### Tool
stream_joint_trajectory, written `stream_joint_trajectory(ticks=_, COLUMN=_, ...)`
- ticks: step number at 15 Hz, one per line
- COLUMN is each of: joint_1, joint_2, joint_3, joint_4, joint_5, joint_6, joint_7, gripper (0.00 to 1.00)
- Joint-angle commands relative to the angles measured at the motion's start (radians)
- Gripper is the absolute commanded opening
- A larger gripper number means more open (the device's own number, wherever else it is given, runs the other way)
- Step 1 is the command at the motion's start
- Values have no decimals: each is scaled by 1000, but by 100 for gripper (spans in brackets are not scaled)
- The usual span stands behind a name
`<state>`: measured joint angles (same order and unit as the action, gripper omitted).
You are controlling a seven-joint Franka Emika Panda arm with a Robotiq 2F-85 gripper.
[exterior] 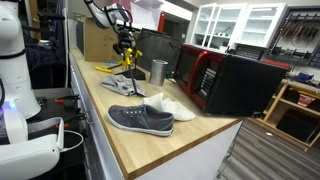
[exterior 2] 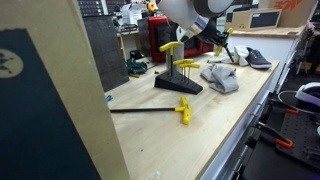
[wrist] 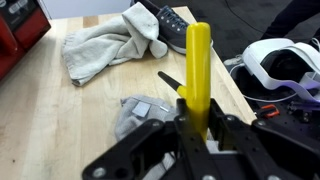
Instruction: Remove the largest tool on the rack and place it on the table
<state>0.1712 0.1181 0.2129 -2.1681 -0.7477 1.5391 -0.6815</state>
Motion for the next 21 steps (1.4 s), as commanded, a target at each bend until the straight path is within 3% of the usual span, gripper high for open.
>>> stream_joint_trajectory(ticks=1, joint_1=-1, joint_2=-25, joint_3=-7, joint_4=-21, joint_5=-62, joint_6=2, joint_7=-24, gripper=6)
stream_joint_trajectory(ticks=4, joint_1=-9, joint_2=-28, joint_3=-13, joint_4=-29, joint_5=-98, joint_6=7, joint_7=-24, gripper=6)
stream_joint_trajectory(ticks=5, joint_1=-11, joint_2=-29, joint_3=-14, joint_4=-31, joint_5=-104, joint_6=7, joint_7=-25, gripper=19)
stream_joint_trajectory(ticks=6, joint_1=-13, joint_2=-30, joint_3=-15, joint_4=-34, joint_5=-107, joint_6=10, joint_7=-24, gripper=48)
stream_joint_trajectory(ticks=8, joint_1=-16, joint_2=-33, joint_3=-19, joint_4=-38, joint_5=-107, joint_6=13, joint_7=-26, gripper=54)
stream_joint_trajectory(ticks=14, joint_1=-33, joint_2=-47, joint_3=-32, joint_4=-27, joint_5=-66, joint_6=19, joint_7=-19, gripper=100)
stream_joint_trajectory(ticks=17, joint_1=-43, joint_2=-55, joint_3=-41, joint_4=-6, joint_5=-23, joint_6=19, joint_7=-11, gripper=100)
stream_joint_trajectory(ticks=21, joint_1=-61, joint_2=-87, joint_3=-55, joint_4=61, joint_5=161, joint_6=30, joint_7=-36, gripper=100)
